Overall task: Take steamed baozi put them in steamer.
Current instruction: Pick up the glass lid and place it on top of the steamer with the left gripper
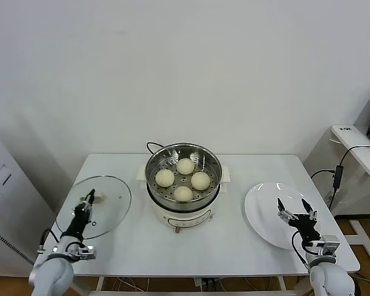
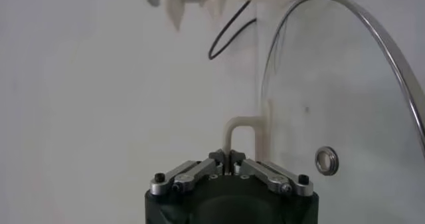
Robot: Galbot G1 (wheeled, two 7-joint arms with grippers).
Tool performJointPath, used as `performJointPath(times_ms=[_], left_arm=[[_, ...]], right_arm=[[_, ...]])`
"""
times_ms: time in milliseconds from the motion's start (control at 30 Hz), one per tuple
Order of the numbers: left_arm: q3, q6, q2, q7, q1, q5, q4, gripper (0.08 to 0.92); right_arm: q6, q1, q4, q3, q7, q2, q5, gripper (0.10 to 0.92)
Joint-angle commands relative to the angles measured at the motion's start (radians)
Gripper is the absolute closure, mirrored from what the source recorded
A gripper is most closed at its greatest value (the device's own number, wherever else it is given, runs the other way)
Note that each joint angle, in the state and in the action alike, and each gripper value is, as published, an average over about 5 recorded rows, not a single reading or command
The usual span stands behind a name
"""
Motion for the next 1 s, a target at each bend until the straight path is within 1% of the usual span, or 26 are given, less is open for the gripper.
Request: performJointPath(times_ms=[33, 133, 267, 433, 533, 700, 900, 1000], left_arm=[[-0.006, 0.086, 0.139, 0.109, -0.001, -0.177, -0.186, 0.894], [0.015, 0.132, 0.170, 0.152, -0.018, -0.209, -0.233, 0.894], [0.074, 0.231, 0.201, 0.214, -0.044, -0.229, -0.319, 0.894], [0.210, 0.389, 0.244, 0.279, -0.090, -0.203, -0.421, 0.894], [0.297, 0.462, 0.250, 0.324, -0.135, -0.144, -0.453, 0.894], [0.446, 0.603, 0.220, 0.392, -0.240, -0.066, -0.471, 0.894], [0.575, 0.687, 0.144, 0.432, -0.329, 0.027, -0.453, 0.894], [0.614, 0.712, 0.097, 0.451, -0.362, 0.065, -0.425, 0.894]], right_arm=[[-0.003, -0.003, 0.008, 0.004, -0.001, -0.003, 0.015, 0.203], [-0.006, -0.003, 0.011, 0.010, -0.002, -0.003, 0.019, 0.203], [-0.008, -0.003, 0.015, 0.017, -0.009, -0.005, 0.020, 0.203], [-0.006, -0.011, 0.021, 0.025, -0.016, -0.010, 0.023, 0.203], [-0.004, -0.014, 0.020, 0.031, -0.020, -0.018, 0.025, 0.203], [-0.001, -0.013, 0.019, 0.042, -0.023, -0.030, 0.029, 0.203], [0.000, -0.014, 0.019, 0.052, -0.025, -0.040, 0.032, 0.203], [0.002, -0.018, 0.016, 0.056, -0.028, -0.036, 0.031, 0.203]])
